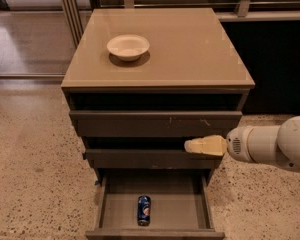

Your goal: Pick pepsi can from bottom drawer and place on counter

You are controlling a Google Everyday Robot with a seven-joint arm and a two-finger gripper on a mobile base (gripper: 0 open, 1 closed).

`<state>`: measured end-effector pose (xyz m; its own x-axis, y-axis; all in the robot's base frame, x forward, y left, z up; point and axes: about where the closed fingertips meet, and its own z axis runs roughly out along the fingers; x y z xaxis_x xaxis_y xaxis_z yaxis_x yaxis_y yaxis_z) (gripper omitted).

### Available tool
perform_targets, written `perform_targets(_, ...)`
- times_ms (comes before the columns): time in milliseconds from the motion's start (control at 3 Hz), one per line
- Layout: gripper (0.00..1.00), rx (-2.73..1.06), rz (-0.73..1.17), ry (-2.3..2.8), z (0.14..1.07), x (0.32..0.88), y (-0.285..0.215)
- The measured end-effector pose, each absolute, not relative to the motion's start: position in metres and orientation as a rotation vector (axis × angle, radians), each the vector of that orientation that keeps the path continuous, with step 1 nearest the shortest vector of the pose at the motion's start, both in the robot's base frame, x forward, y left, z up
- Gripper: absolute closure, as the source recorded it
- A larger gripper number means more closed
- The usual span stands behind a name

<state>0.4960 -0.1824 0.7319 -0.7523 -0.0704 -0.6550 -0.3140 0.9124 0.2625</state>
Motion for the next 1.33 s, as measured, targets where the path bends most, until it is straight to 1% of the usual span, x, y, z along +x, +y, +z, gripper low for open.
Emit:
perform_targets(333,0.00,-0.272,0.469,2.377,0.733,0.493,-0.180)
perform_targets(667,0.00,-0.208,0.579,2.385,0.688,0.485,-0.162)
perform_targets(1000,0.00,-0.095,0.771,2.409,0.616,0.477,-0.113)
perform_targets(1333,0.00,-0.030,0.868,2.425,0.563,0.472,-0.077)
